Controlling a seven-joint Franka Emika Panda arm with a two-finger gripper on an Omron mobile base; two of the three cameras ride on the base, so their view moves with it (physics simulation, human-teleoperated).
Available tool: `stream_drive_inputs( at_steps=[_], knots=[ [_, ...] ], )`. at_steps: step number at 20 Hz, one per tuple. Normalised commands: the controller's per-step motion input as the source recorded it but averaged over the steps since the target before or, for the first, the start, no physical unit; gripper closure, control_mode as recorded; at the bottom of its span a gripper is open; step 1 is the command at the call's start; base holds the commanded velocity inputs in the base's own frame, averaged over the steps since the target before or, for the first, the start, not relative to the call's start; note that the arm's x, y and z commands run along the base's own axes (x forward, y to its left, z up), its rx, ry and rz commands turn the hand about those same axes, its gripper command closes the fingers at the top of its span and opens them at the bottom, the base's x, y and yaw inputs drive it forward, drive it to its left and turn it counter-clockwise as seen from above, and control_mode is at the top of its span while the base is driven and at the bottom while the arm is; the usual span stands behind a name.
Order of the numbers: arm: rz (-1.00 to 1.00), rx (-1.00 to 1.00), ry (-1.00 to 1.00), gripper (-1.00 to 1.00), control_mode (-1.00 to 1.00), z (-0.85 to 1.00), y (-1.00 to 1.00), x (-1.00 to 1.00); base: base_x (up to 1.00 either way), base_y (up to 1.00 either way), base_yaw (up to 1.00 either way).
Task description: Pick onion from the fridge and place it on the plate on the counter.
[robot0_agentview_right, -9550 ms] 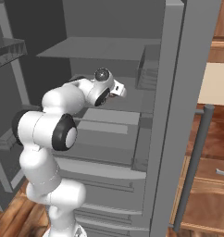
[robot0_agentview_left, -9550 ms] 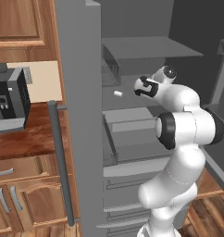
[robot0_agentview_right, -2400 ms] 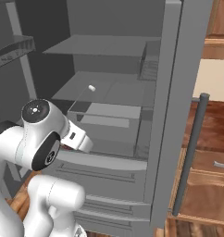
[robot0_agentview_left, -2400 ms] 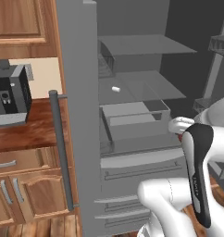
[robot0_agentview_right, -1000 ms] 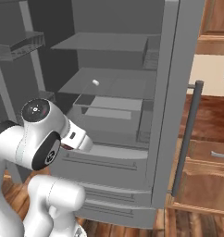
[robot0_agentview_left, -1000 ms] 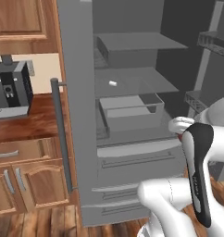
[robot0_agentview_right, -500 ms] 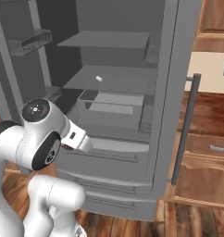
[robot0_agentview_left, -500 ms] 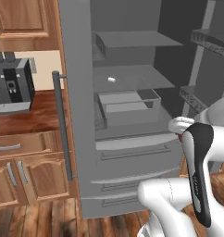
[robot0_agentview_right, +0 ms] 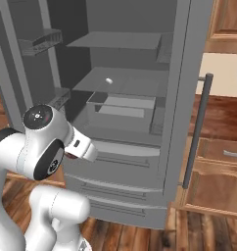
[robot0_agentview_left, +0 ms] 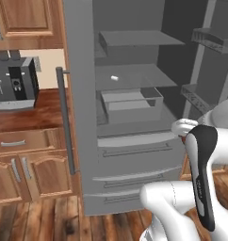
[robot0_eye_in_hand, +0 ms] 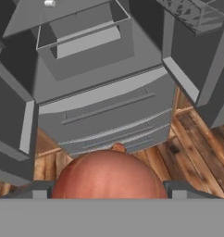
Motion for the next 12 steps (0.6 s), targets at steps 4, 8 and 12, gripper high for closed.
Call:
stream_drive_inputs(
  at_steps=[4,8,12],
  knots=[
    [0.0,0.0,0.0,1.0,1.0,0.0,0.0,0.0,-0.42,0.0,0.11],
    [0.0,0.0,0.0,1.0,1.0,0.0,0.0,0.0,-0.41,0.0,0.13],
    [0.0,0.0,0.0,1.0,1.0,0.0,0.0,0.0,-0.38,0.0,0.14]
  ],
)
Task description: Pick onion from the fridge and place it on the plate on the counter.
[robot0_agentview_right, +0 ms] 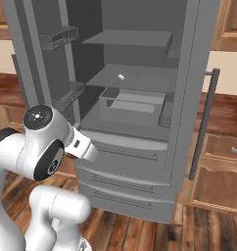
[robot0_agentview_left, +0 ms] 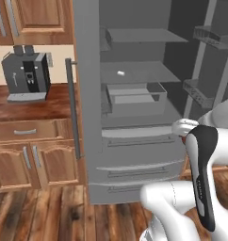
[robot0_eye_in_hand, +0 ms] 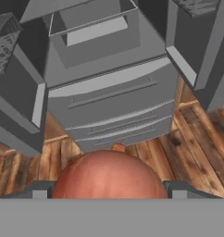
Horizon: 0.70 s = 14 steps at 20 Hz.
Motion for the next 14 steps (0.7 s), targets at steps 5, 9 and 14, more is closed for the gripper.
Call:
stream_drive_inputs(
  at_steps=[5,9,14],
  knots=[
    [0.0,0.0,0.0,1.0,1.0,0.0,0.0,0.0,-0.34,0.0,0.14],
    [0.0,0.0,0.0,1.0,1.0,0.0,0.0,0.0,-0.3,0.0,0.16],
    [0.0,0.0,0.0,1.0,1.0,0.0,0.0,0.0,-0.27,0.02,0.16]
  ],
)
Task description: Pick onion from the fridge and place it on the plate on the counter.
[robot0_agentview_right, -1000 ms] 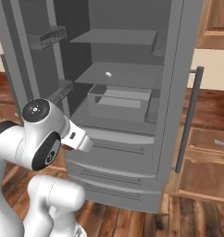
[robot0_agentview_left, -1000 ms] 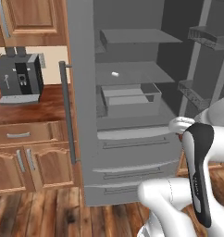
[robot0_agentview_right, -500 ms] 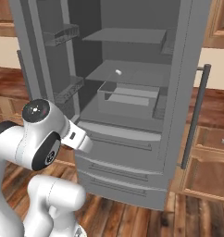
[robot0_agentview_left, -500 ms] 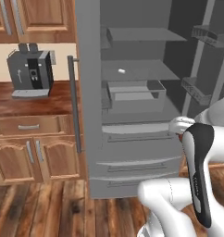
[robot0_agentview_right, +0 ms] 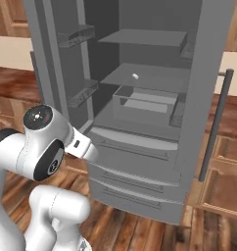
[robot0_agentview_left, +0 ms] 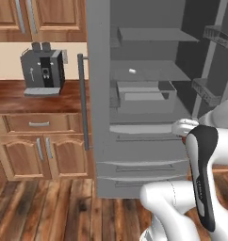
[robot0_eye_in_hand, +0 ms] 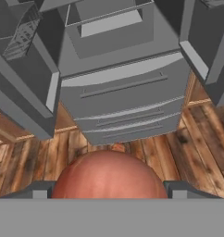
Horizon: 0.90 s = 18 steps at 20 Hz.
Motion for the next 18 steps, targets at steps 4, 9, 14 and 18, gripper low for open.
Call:
stream_drive_inputs(
  at_steps=[4,9,14,18],
  knots=[
    [0.0,0.0,0.0,1.0,1.0,0.0,0.0,0.0,-0.28,0.04,0.16],
    [0.0,0.0,0.0,1.0,1.0,0.0,0.0,0.0,-0.3,0.02,0.17],
    [0.0,0.0,0.0,1.0,1.0,0.0,0.0,0.0,-0.35,0.0,0.17],
    [0.0,0.0,0.0,1.0,1.0,0.0,0.0,0.0,-0.34,0.0,0.17]
  ],
)
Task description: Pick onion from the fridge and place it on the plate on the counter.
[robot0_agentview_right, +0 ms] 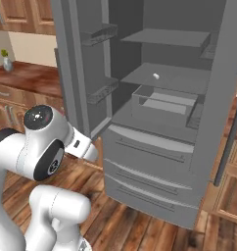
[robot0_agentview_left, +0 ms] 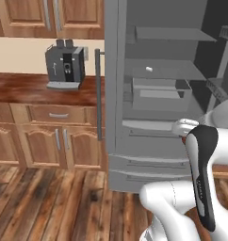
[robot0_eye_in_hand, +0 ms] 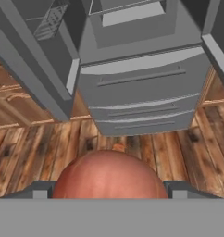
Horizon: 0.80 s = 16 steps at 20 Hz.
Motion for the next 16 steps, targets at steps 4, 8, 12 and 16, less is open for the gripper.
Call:
stream_drive_inputs(
  at_steps=[4,8,12,16],
  knots=[
    [0.0,0.0,0.0,1.0,1.0,0.0,0.0,0.0,-0.36,0.0,0.19],
    [0.0,0.0,0.0,1.0,1.0,0.0,0.0,0.0,-0.39,0.0,0.2],
    [0.0,0.0,0.0,1.0,1.0,0.0,0.0,0.0,-0.39,0.0,0.21],
    [0.0,0.0,0.0,1.0,1.0,0.0,0.0,0.0,-0.43,0.0,0.25]
  ],
)
